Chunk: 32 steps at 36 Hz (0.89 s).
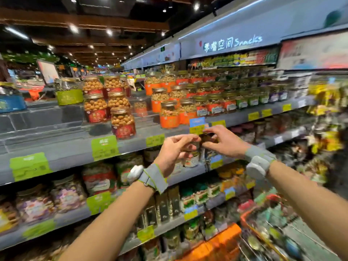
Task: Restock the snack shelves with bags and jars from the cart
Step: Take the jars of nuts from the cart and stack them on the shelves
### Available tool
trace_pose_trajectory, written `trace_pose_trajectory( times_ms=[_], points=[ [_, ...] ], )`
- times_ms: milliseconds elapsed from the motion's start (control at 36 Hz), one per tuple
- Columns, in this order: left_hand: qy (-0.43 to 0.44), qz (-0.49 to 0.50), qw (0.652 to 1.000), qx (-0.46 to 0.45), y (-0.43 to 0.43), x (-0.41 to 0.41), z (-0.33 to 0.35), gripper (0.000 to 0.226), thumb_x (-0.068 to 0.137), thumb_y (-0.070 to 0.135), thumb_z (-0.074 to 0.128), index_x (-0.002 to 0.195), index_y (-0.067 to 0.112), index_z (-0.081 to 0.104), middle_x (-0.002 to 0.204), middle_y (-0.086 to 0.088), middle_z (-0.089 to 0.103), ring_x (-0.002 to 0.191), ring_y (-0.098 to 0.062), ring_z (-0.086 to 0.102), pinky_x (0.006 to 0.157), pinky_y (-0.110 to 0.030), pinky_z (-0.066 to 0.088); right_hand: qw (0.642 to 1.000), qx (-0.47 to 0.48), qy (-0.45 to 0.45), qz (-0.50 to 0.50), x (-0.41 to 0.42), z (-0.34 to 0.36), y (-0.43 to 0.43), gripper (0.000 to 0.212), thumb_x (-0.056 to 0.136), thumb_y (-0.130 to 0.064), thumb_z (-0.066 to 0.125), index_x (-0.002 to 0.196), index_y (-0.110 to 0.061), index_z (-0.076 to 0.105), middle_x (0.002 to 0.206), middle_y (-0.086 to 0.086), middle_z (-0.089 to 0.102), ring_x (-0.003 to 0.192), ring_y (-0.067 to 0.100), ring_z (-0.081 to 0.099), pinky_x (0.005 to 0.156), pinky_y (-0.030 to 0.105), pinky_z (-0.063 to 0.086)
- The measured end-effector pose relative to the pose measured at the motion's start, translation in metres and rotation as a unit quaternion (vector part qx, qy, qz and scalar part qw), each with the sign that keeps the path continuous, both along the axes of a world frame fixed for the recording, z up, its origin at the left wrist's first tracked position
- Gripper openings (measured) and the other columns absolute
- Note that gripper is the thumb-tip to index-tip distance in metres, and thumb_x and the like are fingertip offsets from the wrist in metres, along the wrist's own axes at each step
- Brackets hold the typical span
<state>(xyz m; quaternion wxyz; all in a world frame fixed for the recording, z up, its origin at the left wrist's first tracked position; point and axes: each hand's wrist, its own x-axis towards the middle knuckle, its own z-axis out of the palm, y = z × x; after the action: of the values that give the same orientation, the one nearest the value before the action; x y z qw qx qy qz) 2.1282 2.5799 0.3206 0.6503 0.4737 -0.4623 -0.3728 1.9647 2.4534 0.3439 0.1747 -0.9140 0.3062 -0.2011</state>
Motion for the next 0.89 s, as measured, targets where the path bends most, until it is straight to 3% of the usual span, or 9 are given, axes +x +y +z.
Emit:
trace_pose_trajectory(
  times_ms=[167,333,444,556,611,667,694,778,889],
  points=[
    [-0.027,-0.022,0.999,0.004,-0.042,-0.097,-0.017,0.014,0.095,0.017,0.068,0.094,0.006,0.077,0.082,-0.002,0.074,0.064,-0.004,0.061,0.055,-0.019,0.048,0.996,0.018,0.019,-0.083,-0.116,-0.027,-0.016,0.045,0.094,-0.041,0.064,0.136,-0.026,0.054,0.124,-0.003,0.043,0.116,0.014,0.050,0.096,0.026,0.040],
    [-0.089,-0.083,0.992,0.037,-0.105,-0.216,-0.040,0.021,0.088,0.032,0.077,0.079,0.012,0.079,0.080,-0.014,0.072,0.065,-0.014,0.057,0.053,-0.025,0.045,0.987,0.043,0.018,-0.155,-0.232,-0.046,-0.053,0.040,0.095,-0.045,0.061,0.131,-0.029,0.058,0.129,-0.003,0.046,0.117,0.014,0.049,0.100,0.037,0.046],
    [-0.126,-0.129,0.982,0.060,-0.159,-0.295,-0.061,0.021,0.092,0.028,0.073,0.077,0.013,0.076,0.062,0.003,0.068,0.053,-0.007,0.055,0.047,-0.020,0.042,0.979,0.052,0.036,-0.192,-0.310,-0.064,-0.086,0.042,0.095,-0.050,0.058,0.129,-0.027,0.061,0.122,-0.004,0.056,0.107,0.016,0.056,0.091,0.041,0.052],
    [-0.157,-0.170,0.967,0.107,-0.210,-0.363,-0.094,0.019,0.095,0.028,0.069,0.082,0.016,0.076,0.064,0.004,0.070,0.057,-0.010,0.061,0.053,-0.023,0.049,0.967,0.065,0.037,-0.245,-0.382,-0.092,-0.111,0.046,0.093,-0.058,0.055,0.115,-0.020,0.068,0.106,0.000,0.063,0.093,0.022,0.060,0.087,0.045,0.053],
    [-0.172,-0.210,0.954,0.129,-0.232,-0.397,-0.115,0.023,0.096,0.027,0.067,0.078,0.016,0.075,0.061,0.005,0.069,0.056,-0.013,0.061,0.054,-0.027,0.051,0.955,0.095,0.037,-0.278,-0.417,-0.107,-0.120,0.038,0.096,-0.047,0.058,0.113,-0.015,0.069,0.098,0.006,0.067,0.087,0.027,0.063,0.080,0.036,0.055],
    [-0.172,-0.241,0.943,0.151,-0.248,-0.423,-0.131,0.026,0.099,0.022,0.064,0.079,0.009,0.073,0.062,0.005,0.070,0.057,-0.015,0.060,0.050,-0.026,0.052,0.946,0.108,0.044,-0.302,-0.444,-0.126,-0.131,0.033,0.097,-0.036,0.060,0.118,-0.013,0.069,0.096,0.001,0.065,0.083,0.021,0.061,0.064,0.015,0.045],
    [-0.170,-0.258,0.937,0.162,-0.258,-0.437,-0.142,0.026,0.099,0.021,0.063,0.082,0.006,0.073,0.063,0.006,0.070,0.058,-0.013,0.061,0.050,-0.026,0.053,0.943,0.113,0.054,-0.309,-0.460,-0.140,-0.139,0.032,0.097,-0.034,0.060,0.119,-0.013,0.069,0.098,-0.001,0.065,0.085,0.019,0.061,0.062,0.013,0.040],
    [-0.177,-0.294,0.922,0.182,-0.278,-0.464,-0.166,0.026,0.101,0.021,0.060,0.088,0.003,0.072,0.069,0.006,0.072,0.059,-0.007,0.062,0.049,-0.020,0.050,0.932,0.156,0.059,-0.322,-0.487,-0.175,-0.156,0.035,0.095,-0.038,0.062,0.123,-0.018,0.067,0.118,0.000,0.063,0.100,0.016,0.058,0.080,0.025,0.041],
    [-0.200,-0.324,0.899,0.217,-0.308,-0.492,-0.203,0.024,0.103,0.017,0.055,0.085,0.010,0.070,0.070,0.008,0.072,0.055,-0.002,0.062,0.048,-0.019,0.048,0.918,0.205,0.071,-0.333,-0.509,-0.218,-0.179,0.038,0.095,-0.036,0.064,0.125,-0.012,0.065,0.124,0.007,0.063,0.103,0.020,0.058,0.083,0.027,0.043]
  ],
)
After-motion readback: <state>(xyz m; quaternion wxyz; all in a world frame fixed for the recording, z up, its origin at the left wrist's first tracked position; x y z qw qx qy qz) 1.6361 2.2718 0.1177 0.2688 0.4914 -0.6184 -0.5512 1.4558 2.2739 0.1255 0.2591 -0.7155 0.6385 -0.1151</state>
